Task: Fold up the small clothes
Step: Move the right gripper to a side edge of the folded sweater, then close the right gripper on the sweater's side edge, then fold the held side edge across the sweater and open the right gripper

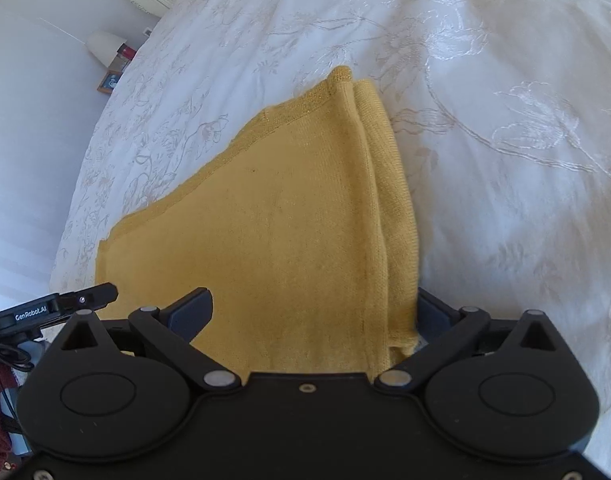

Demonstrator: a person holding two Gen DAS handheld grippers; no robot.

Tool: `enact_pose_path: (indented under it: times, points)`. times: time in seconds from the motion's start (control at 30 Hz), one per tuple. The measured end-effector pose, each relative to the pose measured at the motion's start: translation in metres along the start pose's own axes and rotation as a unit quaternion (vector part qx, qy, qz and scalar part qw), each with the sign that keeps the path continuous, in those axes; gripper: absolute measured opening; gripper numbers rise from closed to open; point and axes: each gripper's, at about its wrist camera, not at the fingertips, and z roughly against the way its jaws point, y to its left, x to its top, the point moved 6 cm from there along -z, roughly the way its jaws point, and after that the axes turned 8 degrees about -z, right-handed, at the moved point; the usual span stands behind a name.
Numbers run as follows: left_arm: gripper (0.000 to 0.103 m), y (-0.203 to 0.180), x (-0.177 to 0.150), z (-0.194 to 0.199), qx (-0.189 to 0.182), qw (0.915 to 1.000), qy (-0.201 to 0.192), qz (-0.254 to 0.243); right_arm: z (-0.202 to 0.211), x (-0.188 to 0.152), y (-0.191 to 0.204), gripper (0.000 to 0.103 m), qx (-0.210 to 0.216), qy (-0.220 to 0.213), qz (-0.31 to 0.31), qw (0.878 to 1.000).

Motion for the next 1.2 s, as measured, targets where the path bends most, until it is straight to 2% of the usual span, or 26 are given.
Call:
enact_pose_path:
  times: [0.23,0.47,0.57,0.63,0.7,0.83,1.03,1.1,1.2]
  points:
    - [0.079,-0.011,0.008,-0.038,0.027,0.9991,0.031,-0.015,-0.004,0.005,-0.004,0.103,0.025,0.013,0.002,1.000]
    - [0.103,-0.019,0.007,-0.056,0.047,0.9970,0.045,-0.042,0.000,0.009,-0.011,0.103,0.048,0.018,0.005,0.999]
    - [0.103,-0.021,0.009,-0.061,0.055,0.9951,0.066,-0.048,-0.001,0.012,-0.010,0.101,0.050,0.022,0.003,0.998]
    - [0.103,-0.020,0.013,-0.062,0.052,0.9946,0.080,-0.042,0.000,0.013,-0.010,0.091,0.047,0.024,0.007,0.999]
    - [0.101,-0.017,0.015,-0.058,0.046,0.9955,0.076,-0.031,0.000,0.015,-0.012,0.052,0.032,0.028,0.005,0.999]
    - [0.095,-0.016,0.007,-0.036,0.055,0.9964,0.062,-0.019,0.002,0.015,-0.009,0.031,0.029,0.041,0.015,0.999]
    - [0.094,-0.013,-0.024,0.007,0.040,0.9978,0.042,0.033,0.008,0.015,0.019,0.026,-0.015,0.035,0.048,0.998]
    - [0.094,-0.012,-0.034,0.013,0.032,0.9980,0.043,0.034,0.012,0.014,0.027,0.026,-0.023,0.030,0.056,0.998]
    - [0.094,-0.013,-0.046,0.001,0.031,0.9972,0.064,0.024,0.017,0.012,0.039,0.026,-0.034,0.028,0.064,0.997]
